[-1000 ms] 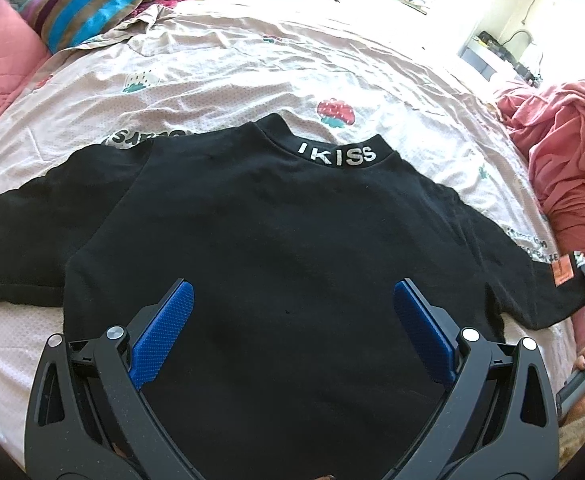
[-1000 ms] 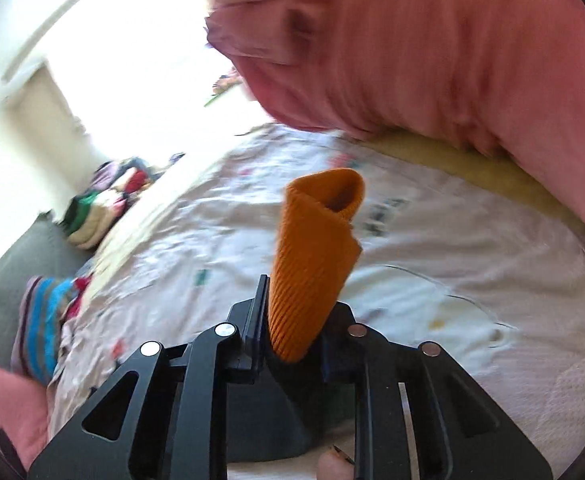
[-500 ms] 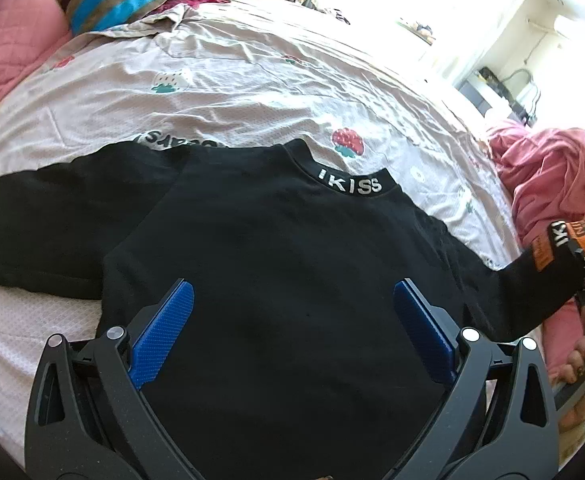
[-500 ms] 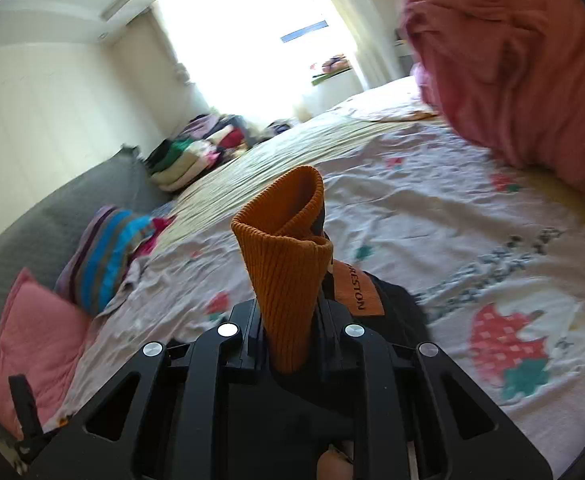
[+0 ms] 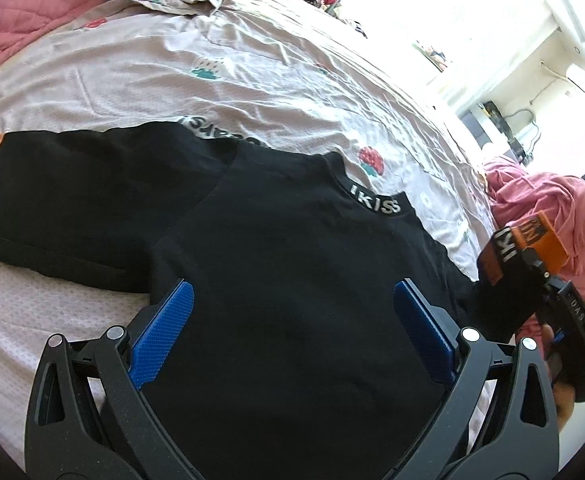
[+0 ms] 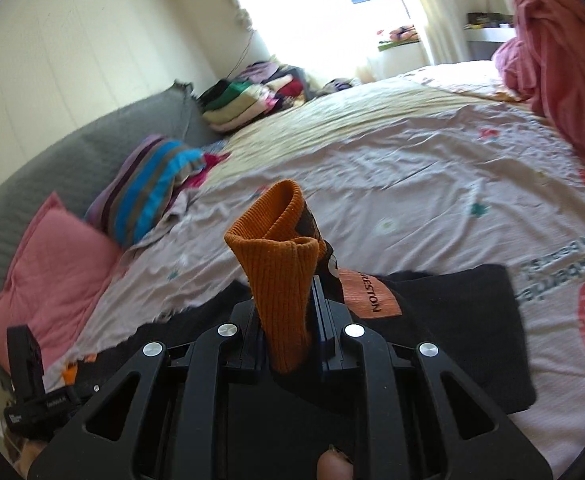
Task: Fold small clothes
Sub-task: 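Lift the cuff with the right gripper toward the left gripper while the left gripper grasps it, then carry the cuff across the shirt body with the left gripper and release it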
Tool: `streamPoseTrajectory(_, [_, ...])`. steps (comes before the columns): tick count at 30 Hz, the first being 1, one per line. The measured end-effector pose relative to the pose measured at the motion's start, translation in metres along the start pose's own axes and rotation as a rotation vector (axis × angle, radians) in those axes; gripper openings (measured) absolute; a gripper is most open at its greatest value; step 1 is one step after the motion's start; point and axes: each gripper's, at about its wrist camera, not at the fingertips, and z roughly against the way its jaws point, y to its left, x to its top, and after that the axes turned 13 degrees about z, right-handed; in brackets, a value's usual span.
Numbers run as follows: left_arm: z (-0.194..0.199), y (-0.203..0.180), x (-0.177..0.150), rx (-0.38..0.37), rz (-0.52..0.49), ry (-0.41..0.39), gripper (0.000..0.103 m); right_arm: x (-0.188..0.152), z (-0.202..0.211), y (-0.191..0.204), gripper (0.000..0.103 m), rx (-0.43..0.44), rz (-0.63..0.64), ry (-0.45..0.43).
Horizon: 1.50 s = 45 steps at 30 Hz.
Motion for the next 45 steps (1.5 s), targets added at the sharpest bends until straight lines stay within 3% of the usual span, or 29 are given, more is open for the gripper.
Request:
streamPoseTrajectory(10, [-0.009, 0.022, 0.003, -0.034, 0.064, 0.044, 0.094, -0.015, -0.045, 0.055, 0.020, 0.088, 0.058, 0.085])
streamPoseTrajectory(16, [-0.018, 0.023, -0.004, -0.086, 0.089, 0.084, 0.094, -0.025, -0.053, 0.065, 0.028, 0.146, 0.054, 0.108])
streamPoseTrajectory(21, [-0.025, 0.012, -0.011, -0.133, 0.065, 0.099, 0.092, -0.029, -0.042, 0.057, 0.028, 0.128, 0.050, 0.096])
streamPoseTrajectory(23, [-0.032, 0.004, -0.014, -0.157, 0.049, 0.120, 0.085, -0.031, -0.035, 0.049, 0.029, 0.113, 0.045, 0.094])
streamPoseTrajectory(25, [-0.039, -0.003, -0.018, -0.167, 0.029, 0.139, 0.068, -0.034, -0.030, 0.040, 0.029, 0.094, 0.036, 0.095])
streamPoseTrajectory(27, [-0.047, -0.010, -0.021, -0.176, 0.018, 0.156, 0.059, -0.038, -0.024, 0.030, 0.029, 0.079, 0.017, 0.101])
streamPoseTrajectory(35, [-0.087, -0.027, -0.032, -0.135, 0.006, 0.197, 0.054, -0.052, -0.002, -0.005, 0.033, 0.056, -0.078, 0.090])
streamPoseTrajectory(37, [-0.092, -0.030, -0.031, -0.117, -0.010, 0.179, 0.029, -0.053, 0.002, -0.009, 0.033, 0.052, -0.089, 0.083])
streamPoseTrajectory(39, [-0.095, -0.032, -0.031, -0.116, -0.027, 0.175, 0.012, -0.054, 0.006, -0.013, 0.033, 0.045, -0.098, 0.077])
streamPoseTrajectory(45, [-0.060, -0.042, -0.022, -0.207, -0.079, 0.101, 0.006, -0.055, 0.012, -0.022, 0.033, 0.014, -0.098, 0.065])
